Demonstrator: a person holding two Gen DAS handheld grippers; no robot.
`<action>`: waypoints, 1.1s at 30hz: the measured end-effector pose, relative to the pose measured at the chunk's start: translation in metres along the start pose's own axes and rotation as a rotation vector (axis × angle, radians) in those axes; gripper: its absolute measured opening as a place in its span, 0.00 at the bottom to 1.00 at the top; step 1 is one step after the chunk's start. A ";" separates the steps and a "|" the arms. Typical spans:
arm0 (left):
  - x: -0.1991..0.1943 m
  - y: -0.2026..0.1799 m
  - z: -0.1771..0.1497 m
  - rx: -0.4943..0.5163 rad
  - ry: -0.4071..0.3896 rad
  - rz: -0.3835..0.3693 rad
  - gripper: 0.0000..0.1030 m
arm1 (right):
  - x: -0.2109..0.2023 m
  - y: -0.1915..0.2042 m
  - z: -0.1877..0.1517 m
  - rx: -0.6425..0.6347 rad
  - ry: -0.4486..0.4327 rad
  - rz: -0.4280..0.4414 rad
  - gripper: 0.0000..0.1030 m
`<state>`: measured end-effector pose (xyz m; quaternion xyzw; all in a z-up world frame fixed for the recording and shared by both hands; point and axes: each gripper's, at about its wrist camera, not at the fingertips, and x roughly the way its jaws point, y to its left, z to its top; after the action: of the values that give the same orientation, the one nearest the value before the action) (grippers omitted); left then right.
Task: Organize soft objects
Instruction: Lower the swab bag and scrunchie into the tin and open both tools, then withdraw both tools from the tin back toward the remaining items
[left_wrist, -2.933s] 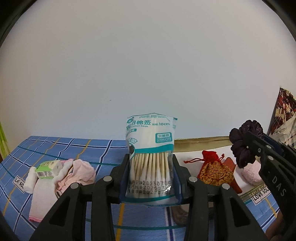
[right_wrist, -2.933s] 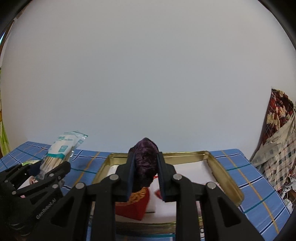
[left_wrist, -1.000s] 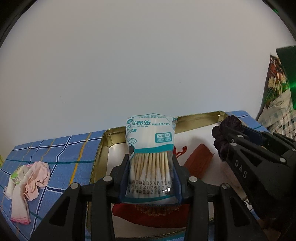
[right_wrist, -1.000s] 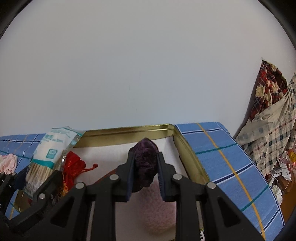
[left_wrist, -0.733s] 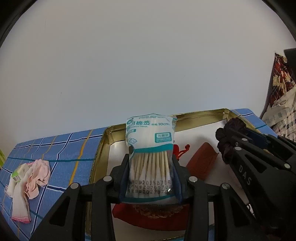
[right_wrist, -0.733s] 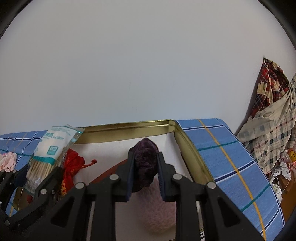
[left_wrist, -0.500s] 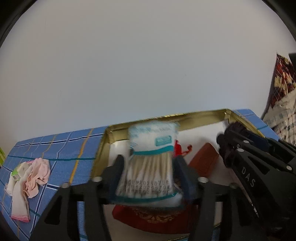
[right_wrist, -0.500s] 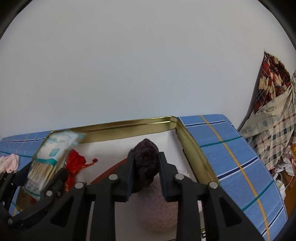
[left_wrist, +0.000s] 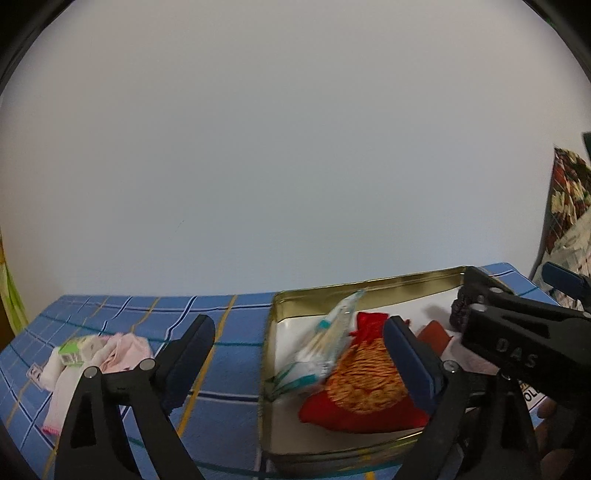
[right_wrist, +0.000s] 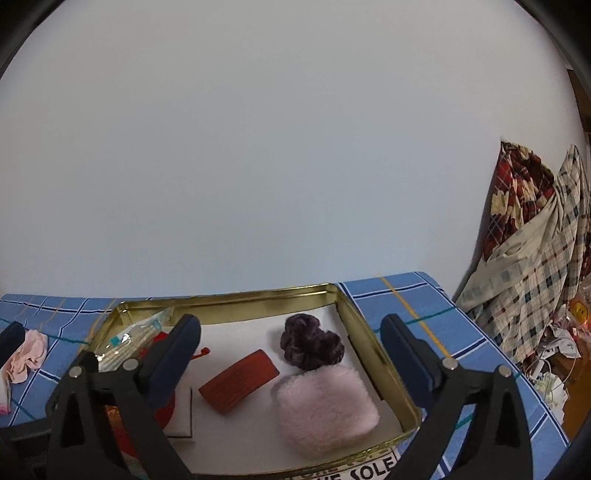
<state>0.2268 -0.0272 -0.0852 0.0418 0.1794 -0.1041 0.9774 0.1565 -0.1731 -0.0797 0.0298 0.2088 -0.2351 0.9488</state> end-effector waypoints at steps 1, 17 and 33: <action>-0.001 0.004 -0.001 -0.006 0.000 0.006 0.91 | -0.001 0.002 0.000 -0.001 0.002 0.006 0.97; -0.013 0.048 -0.017 -0.047 0.010 0.074 0.91 | -0.014 0.025 -0.012 -0.020 0.021 0.052 0.97; -0.032 0.099 -0.033 -0.055 0.001 0.111 0.91 | -0.035 0.052 -0.025 -0.077 -0.056 -0.003 0.97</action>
<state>0.2083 0.0788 -0.0998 0.0248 0.1802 -0.0446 0.9823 0.1424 -0.1082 -0.0906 -0.0135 0.1912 -0.2292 0.9543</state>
